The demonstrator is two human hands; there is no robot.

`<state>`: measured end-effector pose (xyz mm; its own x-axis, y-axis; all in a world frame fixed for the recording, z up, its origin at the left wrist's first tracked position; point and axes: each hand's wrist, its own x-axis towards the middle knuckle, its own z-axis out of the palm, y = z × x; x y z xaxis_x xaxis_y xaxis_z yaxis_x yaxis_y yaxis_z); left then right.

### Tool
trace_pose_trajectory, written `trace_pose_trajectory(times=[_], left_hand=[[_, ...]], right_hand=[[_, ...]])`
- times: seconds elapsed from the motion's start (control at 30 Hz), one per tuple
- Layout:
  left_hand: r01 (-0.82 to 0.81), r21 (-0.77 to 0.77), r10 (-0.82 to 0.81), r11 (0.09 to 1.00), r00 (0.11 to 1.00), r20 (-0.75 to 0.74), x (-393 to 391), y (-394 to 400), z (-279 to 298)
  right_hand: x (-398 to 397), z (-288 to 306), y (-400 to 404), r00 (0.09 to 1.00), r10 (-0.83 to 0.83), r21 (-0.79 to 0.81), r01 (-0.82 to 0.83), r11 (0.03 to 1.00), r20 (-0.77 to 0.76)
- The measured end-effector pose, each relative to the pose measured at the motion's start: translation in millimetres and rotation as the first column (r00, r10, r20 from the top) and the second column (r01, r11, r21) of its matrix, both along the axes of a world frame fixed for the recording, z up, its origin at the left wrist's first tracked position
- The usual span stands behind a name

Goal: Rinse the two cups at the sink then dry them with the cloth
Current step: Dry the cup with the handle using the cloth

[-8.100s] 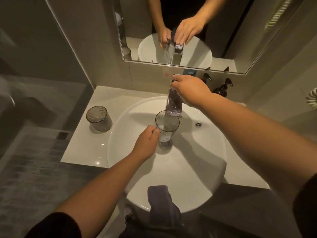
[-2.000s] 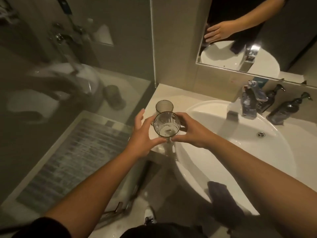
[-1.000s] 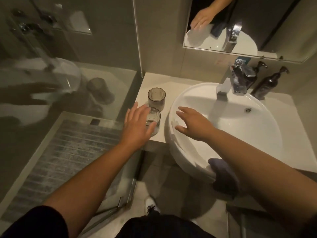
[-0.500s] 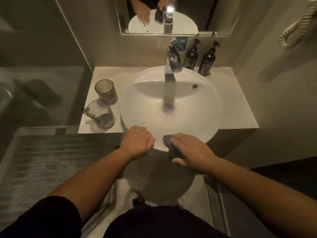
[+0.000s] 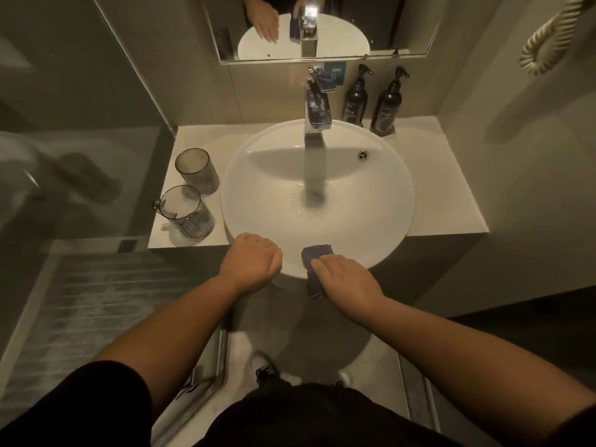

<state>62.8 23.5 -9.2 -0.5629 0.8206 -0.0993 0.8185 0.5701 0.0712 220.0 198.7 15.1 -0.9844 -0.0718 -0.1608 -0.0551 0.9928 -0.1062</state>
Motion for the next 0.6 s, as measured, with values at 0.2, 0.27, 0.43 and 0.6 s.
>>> trace_pose_trajectory(times=[0.2, 0.27, 0.43, 0.6], left_hand=[[0.033, -0.013, -0.032, 0.999, 0.998, 0.055, -1.6, -0.1, 11.4], [0.063, -0.019, -0.061, 0.998, 0.995, 0.073, -4.8, -1.8, 15.8], [0.139, -0.022, -0.137, 0.99, 0.987, 0.079, -10.6, -21.9, 11.6], [0.011, 0.265, -0.029, 0.964, 0.998, 0.064, -5.0, -67.5, -3.9]], right_hand=[[-16.2, 29.1, 13.3, 0.988, 0.011, -0.211, 0.021, 0.977, 0.152], [-24.0, 36.6, 19.5, 0.977, 0.007, -0.197, 0.036, 0.98, 0.213], [-62.0, 83.6, 25.1, 0.876, -0.128, -0.419, 0.345, 0.84, 0.465], [-119.6, 122.8, 3.3, 0.881, -0.256, -0.64, 0.467, 0.61, 0.398]])
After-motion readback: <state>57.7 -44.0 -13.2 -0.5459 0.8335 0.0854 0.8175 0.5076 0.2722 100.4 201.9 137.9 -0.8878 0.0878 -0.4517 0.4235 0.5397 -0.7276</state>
